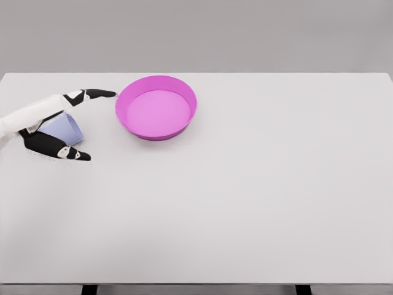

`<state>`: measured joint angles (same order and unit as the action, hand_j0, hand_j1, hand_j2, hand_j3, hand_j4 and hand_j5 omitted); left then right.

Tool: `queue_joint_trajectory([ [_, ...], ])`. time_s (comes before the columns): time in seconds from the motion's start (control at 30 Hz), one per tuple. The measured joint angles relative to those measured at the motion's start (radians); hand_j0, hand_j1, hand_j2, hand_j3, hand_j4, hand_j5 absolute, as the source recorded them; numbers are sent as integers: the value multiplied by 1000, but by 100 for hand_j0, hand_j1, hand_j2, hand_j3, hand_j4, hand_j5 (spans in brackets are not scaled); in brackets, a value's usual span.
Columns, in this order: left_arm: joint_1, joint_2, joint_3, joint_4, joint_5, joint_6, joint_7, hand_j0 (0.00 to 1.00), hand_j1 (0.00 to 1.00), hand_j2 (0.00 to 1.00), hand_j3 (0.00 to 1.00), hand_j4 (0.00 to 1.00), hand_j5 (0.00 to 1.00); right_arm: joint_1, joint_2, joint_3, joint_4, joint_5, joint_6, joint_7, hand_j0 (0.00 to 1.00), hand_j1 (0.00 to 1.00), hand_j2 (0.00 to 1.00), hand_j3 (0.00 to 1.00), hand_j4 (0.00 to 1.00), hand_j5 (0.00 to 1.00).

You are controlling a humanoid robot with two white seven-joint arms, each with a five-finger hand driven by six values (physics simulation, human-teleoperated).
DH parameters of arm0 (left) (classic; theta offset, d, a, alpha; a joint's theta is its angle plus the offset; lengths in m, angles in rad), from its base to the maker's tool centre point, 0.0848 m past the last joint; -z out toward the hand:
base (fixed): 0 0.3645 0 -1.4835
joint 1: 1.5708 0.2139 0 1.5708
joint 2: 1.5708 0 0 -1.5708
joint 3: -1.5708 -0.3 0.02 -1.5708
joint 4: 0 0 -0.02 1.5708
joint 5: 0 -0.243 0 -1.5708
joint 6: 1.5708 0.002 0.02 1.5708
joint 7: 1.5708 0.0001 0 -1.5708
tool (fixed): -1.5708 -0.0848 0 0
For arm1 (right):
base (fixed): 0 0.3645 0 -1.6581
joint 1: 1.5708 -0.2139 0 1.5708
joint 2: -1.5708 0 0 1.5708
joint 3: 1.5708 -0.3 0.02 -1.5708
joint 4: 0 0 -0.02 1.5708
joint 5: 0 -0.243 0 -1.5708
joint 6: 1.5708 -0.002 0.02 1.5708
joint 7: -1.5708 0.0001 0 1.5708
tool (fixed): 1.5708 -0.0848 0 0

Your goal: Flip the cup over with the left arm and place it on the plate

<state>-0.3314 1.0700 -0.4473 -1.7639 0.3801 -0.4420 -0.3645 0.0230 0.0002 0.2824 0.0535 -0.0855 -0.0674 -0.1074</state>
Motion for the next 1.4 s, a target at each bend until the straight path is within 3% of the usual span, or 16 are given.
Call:
queue_joint_trajectory([
  [0.17, 5, -14, 60, 1, 54, 180, 102, 100, 100, 100, 100, 100, 100, 0, 0, 0, 0, 0, 0, 0, 100, 100, 100, 100, 100, 100],
  [0.37, 29, -19, 71, 1, -52, 404, 99, 100, 100, 100, 100, 100, 100, 0, 0, 0, 0, 0, 0, 0, 100, 100, 100, 100, 100, 100],
  [0.63, 35, -35, 64, 6, -165, 572, 79, 100, 100, 100, 100, 100, 100, 0, 0, 0, 0, 0, 0, 0, 100, 100, 100, 100, 100, 100],
  [0.97, 22, -78, 20, 36, -203, 658, 78, 100, 100, 100, 100, 100, 100, 0, 0, 0, 0, 0, 0, 0, 100, 100, 100, 100, 100, 100],
  [1.4, -9, -114, 13, 30, -271, 776, 77, 100, 100, 100, 100, 100, 100, 0, 0, 0, 0, 0, 0, 0, 100, 100, 100, 100, 100, 100],
])
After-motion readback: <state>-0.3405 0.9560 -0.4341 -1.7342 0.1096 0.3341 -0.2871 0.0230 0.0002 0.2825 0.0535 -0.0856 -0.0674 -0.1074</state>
